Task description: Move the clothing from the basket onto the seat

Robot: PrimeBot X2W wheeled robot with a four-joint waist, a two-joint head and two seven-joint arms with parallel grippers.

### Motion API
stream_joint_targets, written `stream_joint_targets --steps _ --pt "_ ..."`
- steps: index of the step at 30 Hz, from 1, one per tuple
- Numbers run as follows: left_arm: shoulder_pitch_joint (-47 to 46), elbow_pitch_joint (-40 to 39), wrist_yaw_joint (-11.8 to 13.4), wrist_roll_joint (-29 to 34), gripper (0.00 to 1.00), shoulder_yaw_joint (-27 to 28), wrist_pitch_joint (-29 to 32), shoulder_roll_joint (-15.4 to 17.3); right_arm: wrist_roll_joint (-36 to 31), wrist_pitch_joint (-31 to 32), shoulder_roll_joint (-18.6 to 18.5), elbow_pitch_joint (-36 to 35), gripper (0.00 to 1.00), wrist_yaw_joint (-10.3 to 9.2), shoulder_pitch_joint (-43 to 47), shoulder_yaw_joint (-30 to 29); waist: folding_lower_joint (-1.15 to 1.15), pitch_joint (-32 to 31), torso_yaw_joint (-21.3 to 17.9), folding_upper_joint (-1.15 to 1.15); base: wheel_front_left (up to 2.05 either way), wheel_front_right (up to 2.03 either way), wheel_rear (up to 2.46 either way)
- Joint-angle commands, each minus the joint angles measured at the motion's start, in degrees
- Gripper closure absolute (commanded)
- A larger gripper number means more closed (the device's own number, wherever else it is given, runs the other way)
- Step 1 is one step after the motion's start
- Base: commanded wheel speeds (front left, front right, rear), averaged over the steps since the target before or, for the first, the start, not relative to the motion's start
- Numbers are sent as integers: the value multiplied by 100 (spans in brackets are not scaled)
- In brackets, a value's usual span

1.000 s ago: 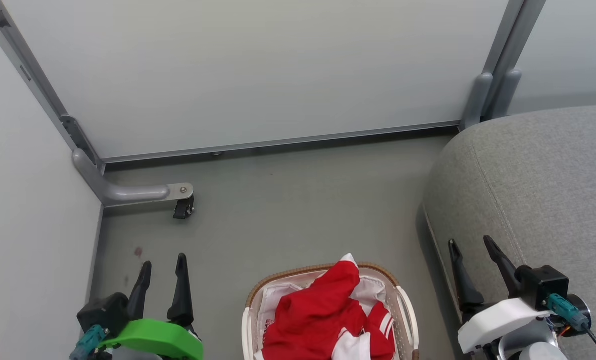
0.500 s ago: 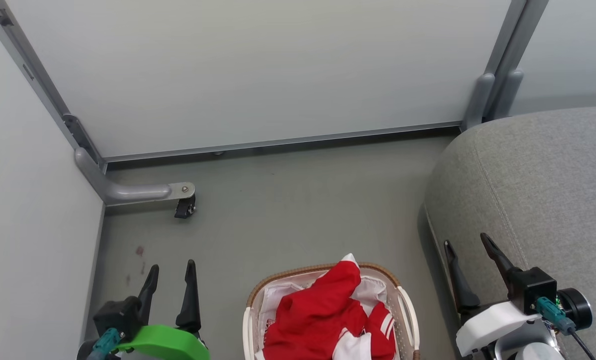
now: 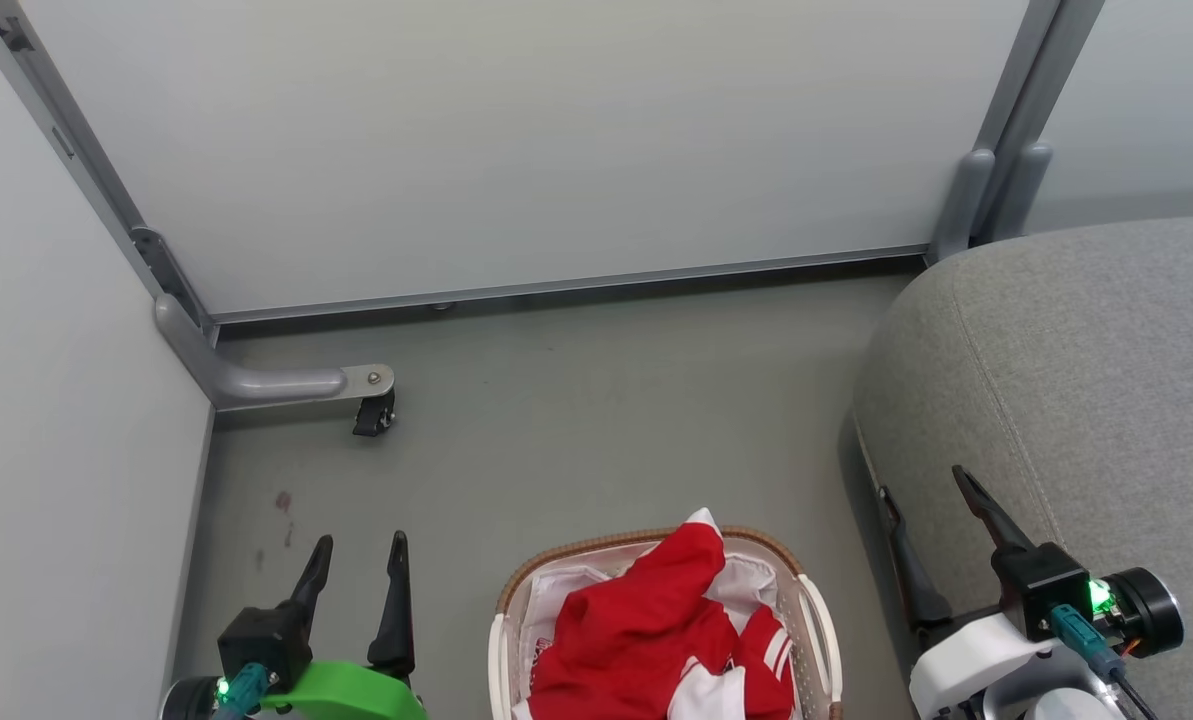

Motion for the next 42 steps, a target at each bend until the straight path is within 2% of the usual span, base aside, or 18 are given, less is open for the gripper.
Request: stream_joint_targets --steps 1,23,29,33,42 --pt "44 25 -11 95 0 -15 -62 40 -131 -54 -36 -26 0 0 91 8 0 1 7 0 0 0 0" --pt "-64 15 -28 118 0 -56 -40 37 -104 -53 -35 -103 0 -1 -30 -6 0 218 -74 0 0 0 0" --pt "-483 247 -67 308 0 -381 -40 35 -130 -53 -34 -218 0 -1 -283 -51 0 771 -187 0 0 0 0" --pt "-946 597 -95 445 0 -705 -40 35 -140 -52 -34 -307 0 -1 -561 -72 0 1373 -329 0 0 0 0" --pt "-2242 1927 -139 883 0 -1428 -40 58 25 -52 -30 -496 0 -1 -1351 -65 0 2862 -836 0 0 0 0"
